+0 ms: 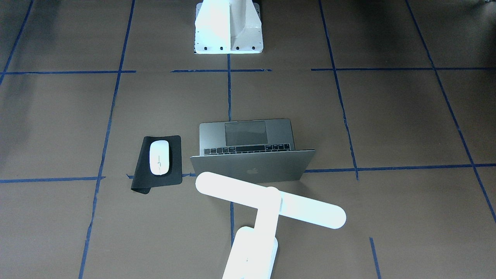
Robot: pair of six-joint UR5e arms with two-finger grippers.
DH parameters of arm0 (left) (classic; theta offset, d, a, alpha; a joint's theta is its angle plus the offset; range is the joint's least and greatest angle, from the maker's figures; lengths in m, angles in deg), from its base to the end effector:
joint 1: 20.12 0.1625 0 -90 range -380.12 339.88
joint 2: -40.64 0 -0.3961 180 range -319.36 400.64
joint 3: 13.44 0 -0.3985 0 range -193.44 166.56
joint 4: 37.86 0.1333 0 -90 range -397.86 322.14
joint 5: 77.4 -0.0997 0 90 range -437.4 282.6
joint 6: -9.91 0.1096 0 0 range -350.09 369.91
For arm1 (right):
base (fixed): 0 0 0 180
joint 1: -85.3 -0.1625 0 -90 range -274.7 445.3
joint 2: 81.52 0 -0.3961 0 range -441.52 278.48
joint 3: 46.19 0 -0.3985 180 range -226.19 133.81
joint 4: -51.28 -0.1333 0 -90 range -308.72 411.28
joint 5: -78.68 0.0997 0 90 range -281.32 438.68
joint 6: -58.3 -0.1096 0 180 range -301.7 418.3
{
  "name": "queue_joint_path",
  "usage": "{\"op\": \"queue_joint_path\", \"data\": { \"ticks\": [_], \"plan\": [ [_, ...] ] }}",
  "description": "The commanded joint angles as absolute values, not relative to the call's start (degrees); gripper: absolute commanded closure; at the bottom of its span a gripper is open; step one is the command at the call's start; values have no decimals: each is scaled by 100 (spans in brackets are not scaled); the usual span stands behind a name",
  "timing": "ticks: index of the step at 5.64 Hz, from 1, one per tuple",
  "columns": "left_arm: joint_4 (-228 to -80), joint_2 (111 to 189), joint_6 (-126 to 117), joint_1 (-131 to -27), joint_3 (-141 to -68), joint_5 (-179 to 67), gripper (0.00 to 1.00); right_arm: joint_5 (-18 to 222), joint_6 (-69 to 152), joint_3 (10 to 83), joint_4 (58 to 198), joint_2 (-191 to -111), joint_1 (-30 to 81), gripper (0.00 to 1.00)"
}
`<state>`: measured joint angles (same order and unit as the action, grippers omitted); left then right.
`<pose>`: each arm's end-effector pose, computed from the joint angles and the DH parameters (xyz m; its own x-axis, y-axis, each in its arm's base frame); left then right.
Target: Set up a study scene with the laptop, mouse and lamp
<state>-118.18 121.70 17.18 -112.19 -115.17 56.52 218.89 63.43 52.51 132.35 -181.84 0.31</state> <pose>-0.0726 -0.4236 0.6247 0.7156 0.0173 -0.6983 -0.0551 0.9980 -0.0319 0.0109 -0.4378 0.6203 0.6187 -0.2410 0.7477 0.1425 0.9704 0.1949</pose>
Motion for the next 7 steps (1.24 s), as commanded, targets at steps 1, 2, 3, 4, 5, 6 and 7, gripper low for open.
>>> {"op": "queue_joint_path", "data": {
  "ticks": [1,2,3,4,5,6,7],
  "plan": [
    [-11863,12141,1756,-11197,-11469,5672,0,21826,6925,5259,13852,-18154,-65,0],
    [-11855,12132,1756,-11205,-11495,5672,0,21486,7468,5555,14412,-18163,-153,0],
    [-11872,12132,1756,-11205,-11478,5672,0,21222,8405,6037,15697,-18154,-745,0],
    [-11898,12167,1756,-11197,-11443,5663,0,21245,8719,5929,15805,-18145,-786,0],
    [-11890,12167,1747,-11196,-11538,5663,0,21393,8696,5658,15798,-18137,-786,0],
    [-11881,12176,1756,-11170,-11548,5672,0,21734,8669,5464,15789,-18119,-830,0],
    [-11846,12176,1756,-11170,-11557,5681,0,21781,8243,5627,15771,-18119,-856,0]
  ]
}}
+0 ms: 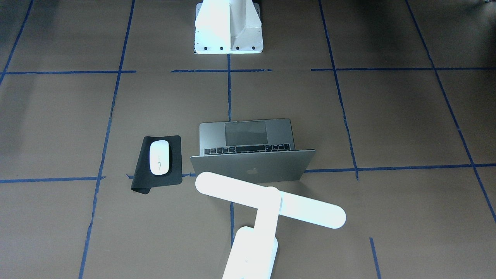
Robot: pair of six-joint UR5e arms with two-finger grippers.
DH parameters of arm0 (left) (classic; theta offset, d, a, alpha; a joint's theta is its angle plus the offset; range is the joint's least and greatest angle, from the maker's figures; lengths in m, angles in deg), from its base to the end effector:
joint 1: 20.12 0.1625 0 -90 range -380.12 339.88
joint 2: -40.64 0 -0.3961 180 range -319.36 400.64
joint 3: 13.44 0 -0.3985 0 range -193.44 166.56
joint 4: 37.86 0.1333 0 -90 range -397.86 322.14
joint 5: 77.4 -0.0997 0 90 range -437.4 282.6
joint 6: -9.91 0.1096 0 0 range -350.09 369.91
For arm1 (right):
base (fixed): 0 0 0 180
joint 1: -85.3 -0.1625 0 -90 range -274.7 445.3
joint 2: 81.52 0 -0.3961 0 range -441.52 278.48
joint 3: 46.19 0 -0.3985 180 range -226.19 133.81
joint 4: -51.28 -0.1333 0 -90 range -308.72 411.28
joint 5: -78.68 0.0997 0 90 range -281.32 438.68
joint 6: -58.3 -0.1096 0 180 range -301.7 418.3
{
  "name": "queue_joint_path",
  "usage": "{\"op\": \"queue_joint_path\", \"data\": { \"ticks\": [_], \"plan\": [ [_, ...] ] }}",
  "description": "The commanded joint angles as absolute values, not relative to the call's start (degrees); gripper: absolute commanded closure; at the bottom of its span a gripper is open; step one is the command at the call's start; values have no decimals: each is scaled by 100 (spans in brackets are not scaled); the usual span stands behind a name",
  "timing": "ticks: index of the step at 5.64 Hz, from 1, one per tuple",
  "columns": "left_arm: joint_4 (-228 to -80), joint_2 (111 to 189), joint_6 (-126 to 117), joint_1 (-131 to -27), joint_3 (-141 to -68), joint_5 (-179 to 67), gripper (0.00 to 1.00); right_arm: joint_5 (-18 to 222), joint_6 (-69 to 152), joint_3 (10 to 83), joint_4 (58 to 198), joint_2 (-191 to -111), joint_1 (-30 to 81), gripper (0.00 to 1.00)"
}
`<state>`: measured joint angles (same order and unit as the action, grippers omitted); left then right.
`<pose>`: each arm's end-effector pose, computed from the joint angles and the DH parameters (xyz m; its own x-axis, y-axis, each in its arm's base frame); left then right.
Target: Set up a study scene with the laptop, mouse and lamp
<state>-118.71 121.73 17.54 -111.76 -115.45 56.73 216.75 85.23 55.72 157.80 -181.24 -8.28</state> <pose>-0.0692 -0.4256 0.6210 0.7128 0.0389 -0.7003 -0.0668 0.9977 -0.0125 0.0772 -0.4058 0.6333 0.6117 -0.2369 0.7547 0.2429 0.9643 0.1058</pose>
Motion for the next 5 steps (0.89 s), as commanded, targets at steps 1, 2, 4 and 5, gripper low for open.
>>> {"op": "queue_joint_path", "data": {
  "ticks": [1,2,4,5],
  "plan": [
    [-11855,12176,1756,-11109,-11539,5681,0,21747,8021,5681,15588,-18119,-857,0],
    [-11846,12176,1756,-11109,-11574,5681,0,21746,8010,5681,15543,-18110,-857,0],
    [-11820,12176,1756,-10828,-11618,5672,0,21720,8001,5716,15551,-17918,-865,0],
    [-11828,12150,1756,-10819,-11662,5672,0,21720,8010,5664,15543,-17995,-865,0]
  ]
}}
